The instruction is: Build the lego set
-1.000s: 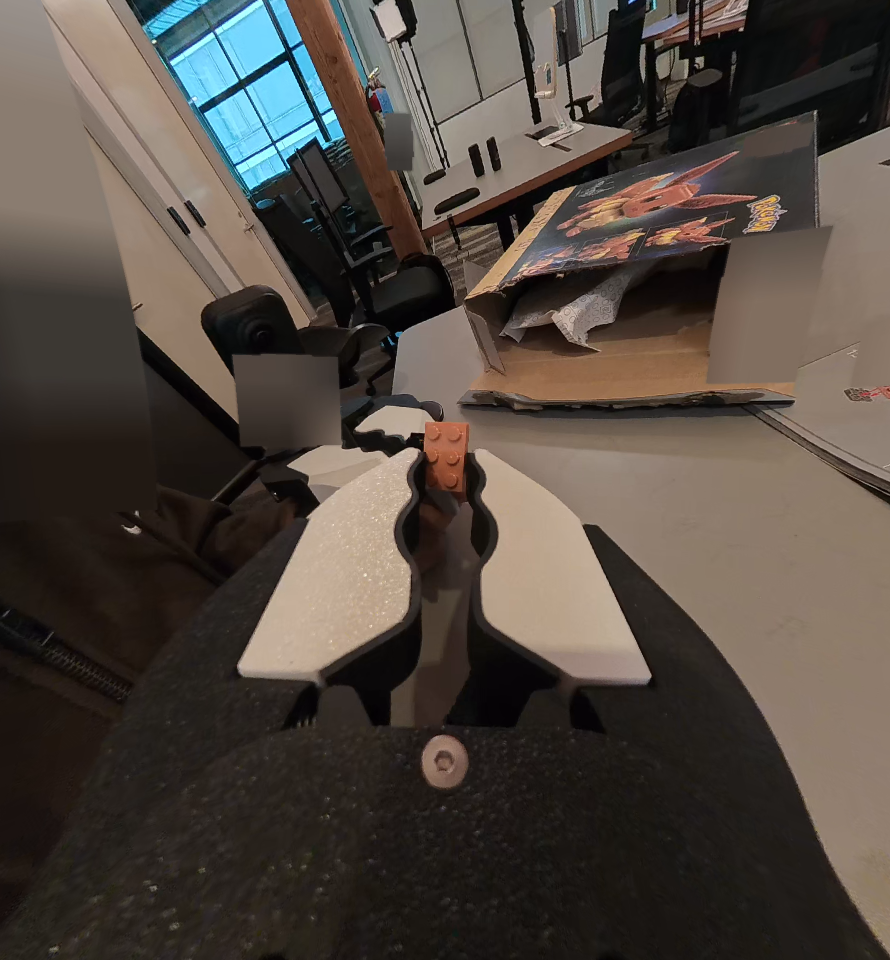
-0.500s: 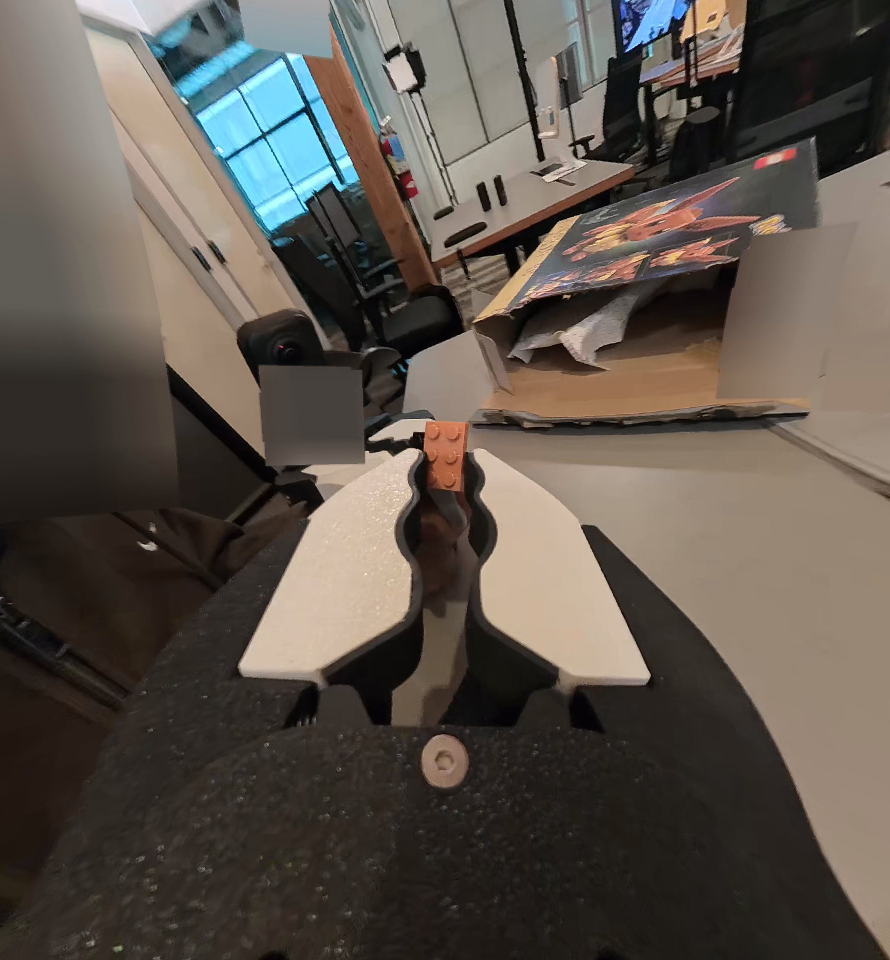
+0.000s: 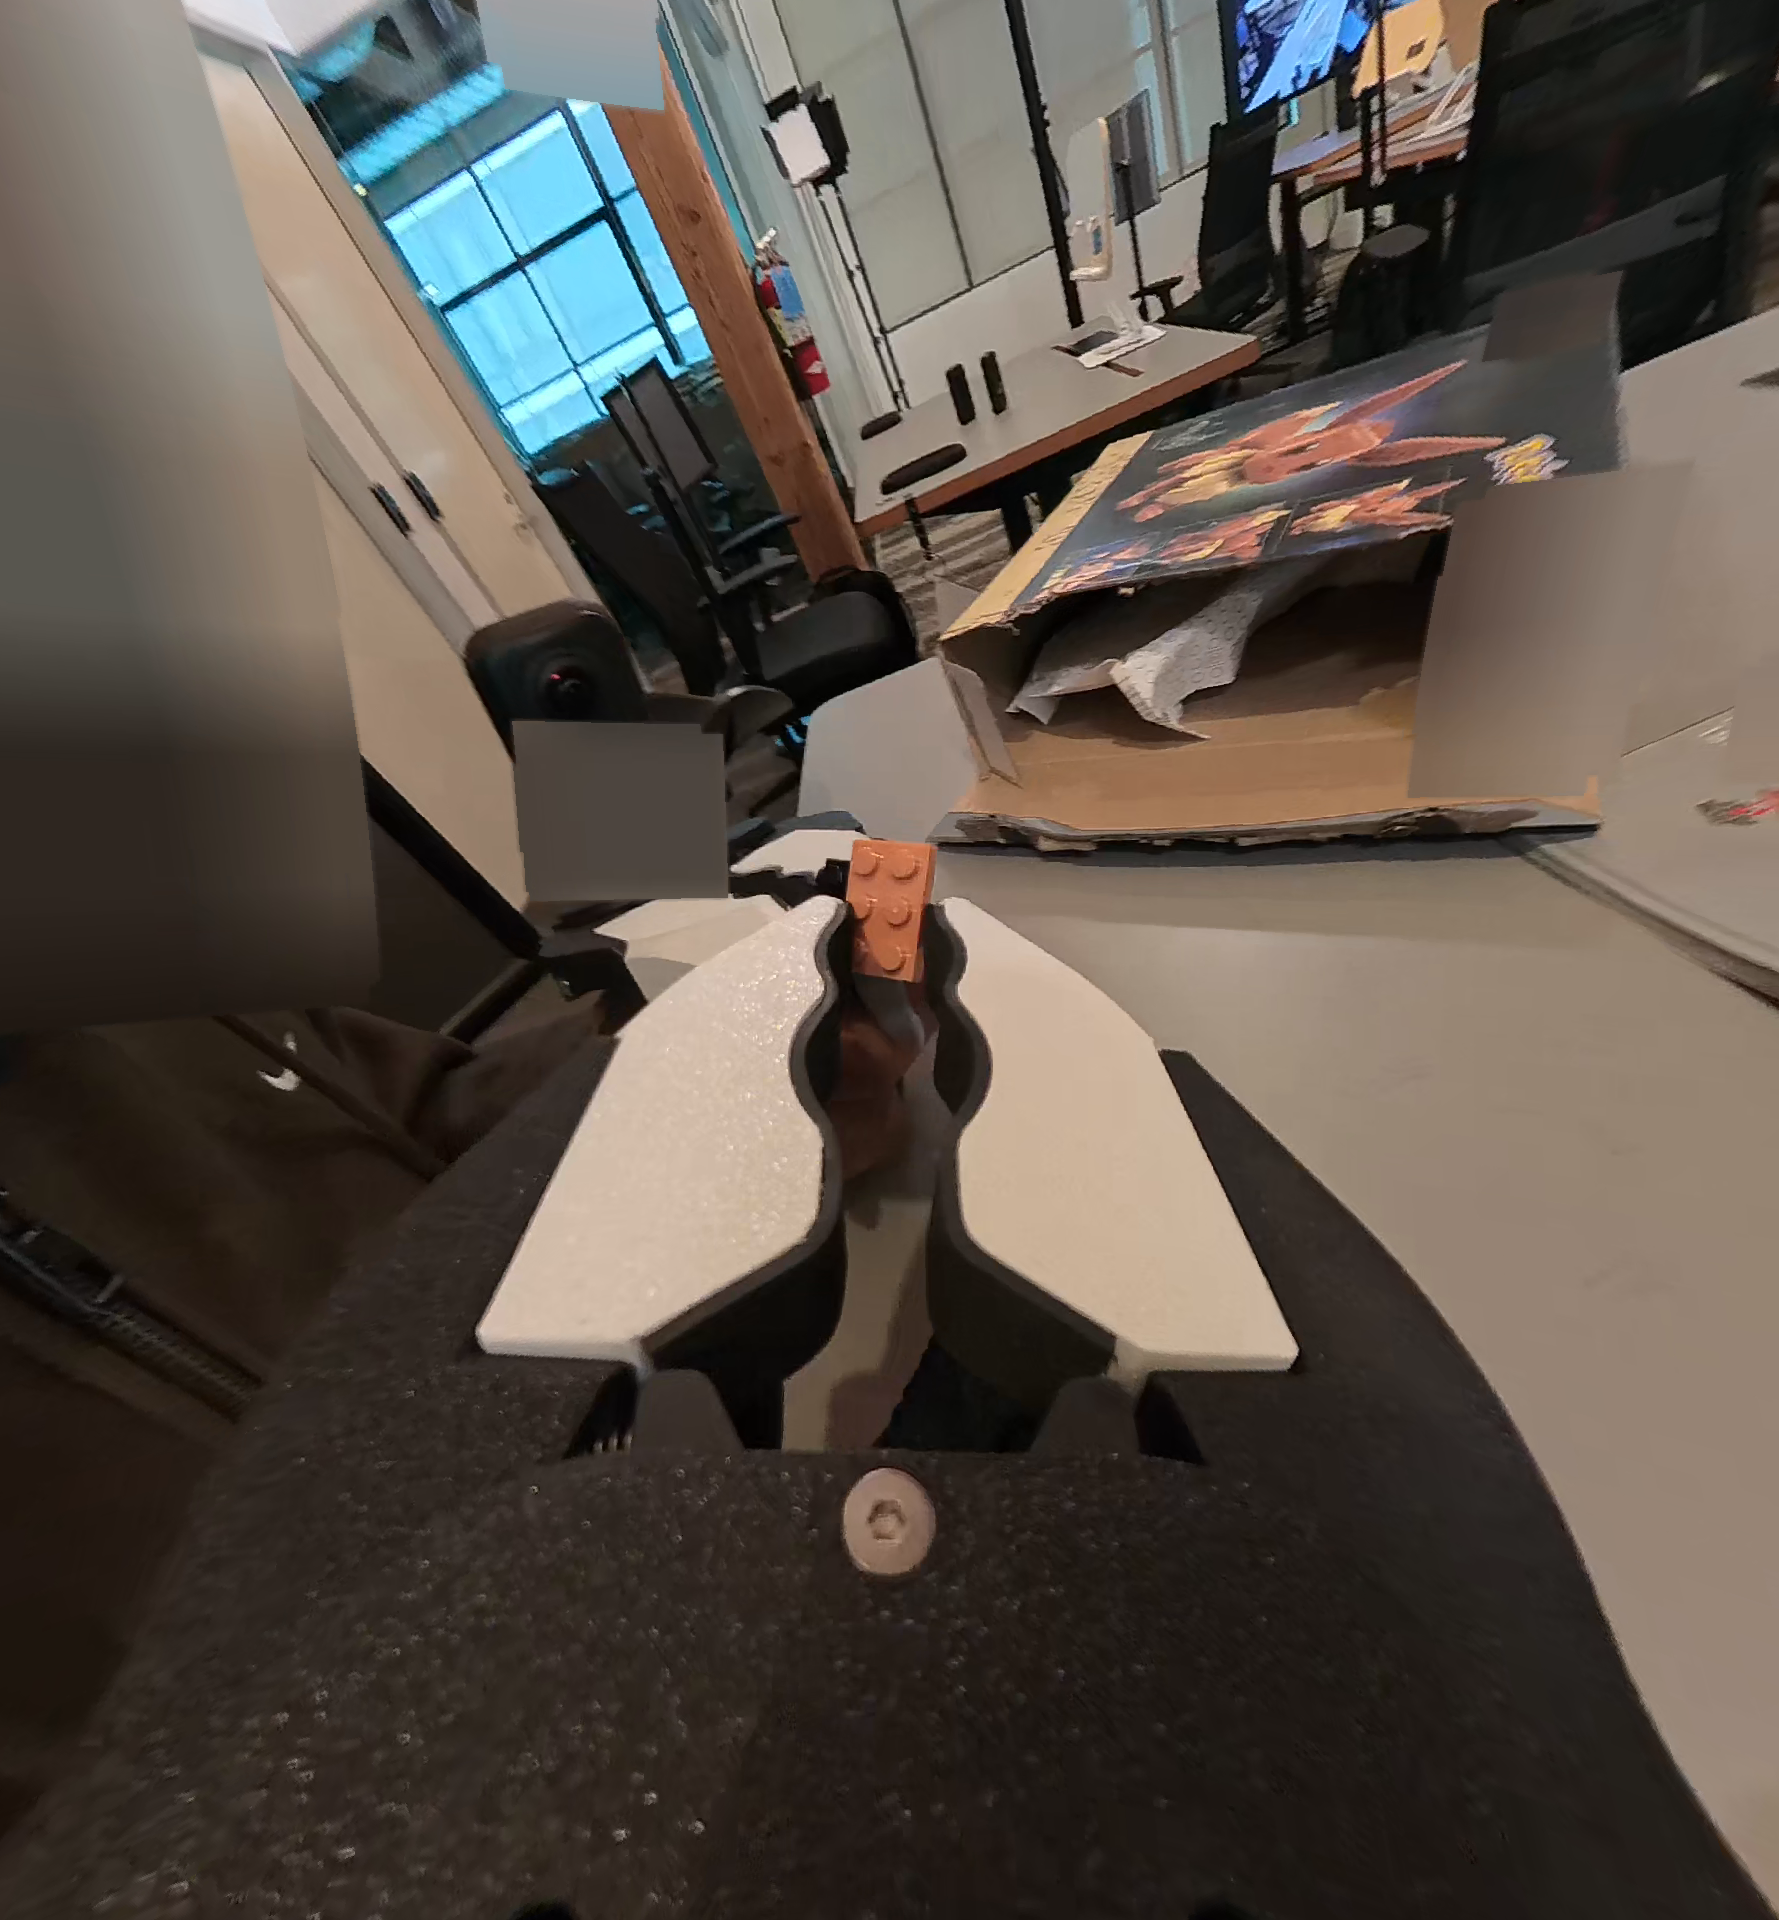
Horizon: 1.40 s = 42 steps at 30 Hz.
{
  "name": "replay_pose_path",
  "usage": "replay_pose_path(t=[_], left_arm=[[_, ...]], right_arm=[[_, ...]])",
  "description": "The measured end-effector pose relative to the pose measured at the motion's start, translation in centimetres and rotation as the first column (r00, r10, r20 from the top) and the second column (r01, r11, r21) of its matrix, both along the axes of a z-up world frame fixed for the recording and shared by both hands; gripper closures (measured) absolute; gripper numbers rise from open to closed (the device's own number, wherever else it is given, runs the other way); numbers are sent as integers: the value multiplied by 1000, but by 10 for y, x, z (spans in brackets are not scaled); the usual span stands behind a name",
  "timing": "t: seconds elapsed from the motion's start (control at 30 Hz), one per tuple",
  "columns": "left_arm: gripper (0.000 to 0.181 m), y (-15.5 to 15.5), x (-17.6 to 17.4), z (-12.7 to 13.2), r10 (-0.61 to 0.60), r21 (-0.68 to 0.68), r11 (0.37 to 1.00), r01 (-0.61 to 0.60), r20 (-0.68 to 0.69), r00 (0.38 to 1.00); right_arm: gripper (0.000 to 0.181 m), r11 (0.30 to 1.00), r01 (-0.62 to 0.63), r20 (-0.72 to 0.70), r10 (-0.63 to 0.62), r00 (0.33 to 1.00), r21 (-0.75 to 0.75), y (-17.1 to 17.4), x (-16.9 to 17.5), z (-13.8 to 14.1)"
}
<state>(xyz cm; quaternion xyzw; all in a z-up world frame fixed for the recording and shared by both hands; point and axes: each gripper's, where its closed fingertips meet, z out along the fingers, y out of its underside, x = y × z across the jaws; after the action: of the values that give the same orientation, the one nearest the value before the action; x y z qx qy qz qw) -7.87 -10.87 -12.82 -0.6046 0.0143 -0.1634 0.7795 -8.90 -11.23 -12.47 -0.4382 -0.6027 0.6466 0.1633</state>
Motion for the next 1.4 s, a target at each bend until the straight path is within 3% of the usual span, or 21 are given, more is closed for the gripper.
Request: replay_pose_path(t=[0.27,0.73,1.03,1.4], left_arm=[[173,1,2,-1,11,-12,1000,-11,-30,999],[173,0,8,-2,22,-7,1000,-23,-113,993],[173,2,9,-6,67,-26,997,-73,-179,982],[174,1,17,-6,52,-5,998,-55,-234,971]], right_arm=[[168,999,14,-12,-13,1000,41,1,2,-2],[169,998,-51,40,52,998,-27,-1,9,-3],[168,997,-36,17,35,999,74,2,9,-6],[169,990,-121,108,129,986,-75,0,15,-5]])
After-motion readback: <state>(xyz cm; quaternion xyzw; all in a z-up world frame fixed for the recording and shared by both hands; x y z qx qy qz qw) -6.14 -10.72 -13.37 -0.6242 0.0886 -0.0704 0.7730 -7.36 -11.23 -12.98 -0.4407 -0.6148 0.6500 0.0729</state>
